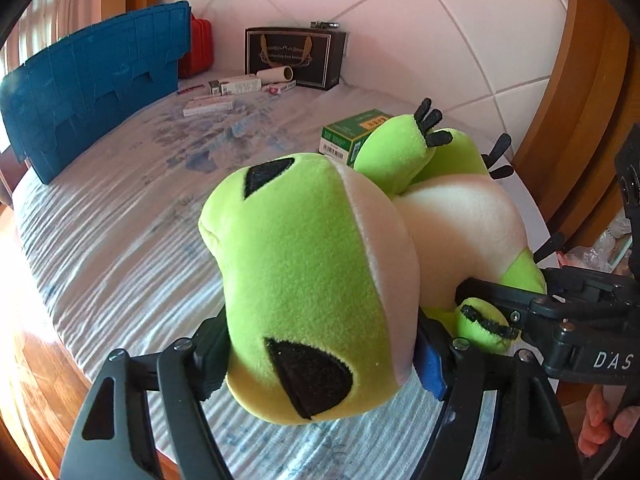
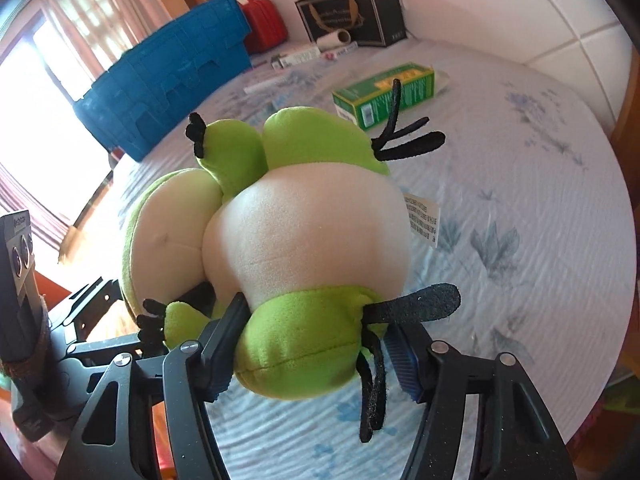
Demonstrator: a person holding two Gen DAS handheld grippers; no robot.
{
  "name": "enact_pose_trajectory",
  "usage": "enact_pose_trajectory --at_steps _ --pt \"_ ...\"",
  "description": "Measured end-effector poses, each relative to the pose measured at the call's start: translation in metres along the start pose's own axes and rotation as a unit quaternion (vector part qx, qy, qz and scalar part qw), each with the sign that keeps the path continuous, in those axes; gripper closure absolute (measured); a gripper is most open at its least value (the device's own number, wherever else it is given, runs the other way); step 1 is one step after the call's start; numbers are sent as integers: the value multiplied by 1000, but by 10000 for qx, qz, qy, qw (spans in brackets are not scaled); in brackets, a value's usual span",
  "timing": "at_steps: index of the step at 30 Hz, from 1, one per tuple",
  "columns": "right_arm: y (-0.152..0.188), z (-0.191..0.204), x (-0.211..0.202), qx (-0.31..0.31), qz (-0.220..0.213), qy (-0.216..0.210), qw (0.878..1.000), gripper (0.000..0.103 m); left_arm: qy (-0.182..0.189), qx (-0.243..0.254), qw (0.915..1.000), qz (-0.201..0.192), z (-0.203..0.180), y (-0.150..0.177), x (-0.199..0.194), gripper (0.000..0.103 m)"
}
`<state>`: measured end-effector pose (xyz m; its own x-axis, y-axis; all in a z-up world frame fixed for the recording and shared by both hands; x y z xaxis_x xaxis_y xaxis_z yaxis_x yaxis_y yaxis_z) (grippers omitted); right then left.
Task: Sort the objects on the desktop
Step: 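Lift the frog plush with both tools and carry it toward the crate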
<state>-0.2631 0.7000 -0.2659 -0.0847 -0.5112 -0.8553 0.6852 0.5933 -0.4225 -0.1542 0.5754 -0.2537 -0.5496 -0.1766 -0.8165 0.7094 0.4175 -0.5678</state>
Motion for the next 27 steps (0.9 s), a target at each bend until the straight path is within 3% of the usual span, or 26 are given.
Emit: enact_pose_trajectory --at_steps 17,27 --pt "-49 161 -13 143 -980 180 9949 39 78 757 9944 -728 138 -48 -78 28" --pt "-111 204 8 40 -1120 442 9927 39 239 733 9927 -923 193 -94 -63 28"
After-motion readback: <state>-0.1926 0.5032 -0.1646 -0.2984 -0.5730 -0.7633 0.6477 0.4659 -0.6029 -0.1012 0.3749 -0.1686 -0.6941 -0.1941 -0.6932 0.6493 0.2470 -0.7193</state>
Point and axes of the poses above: each gripper's, at about its wrist camera, not at the fingertips, and x roughly the way its jaws point, z to its left, y to its underside, the point moved 2 cm from there along x, roughly the way its jaws point, and after that the axes turned 6 degrees about z, right-handed, at the moved point
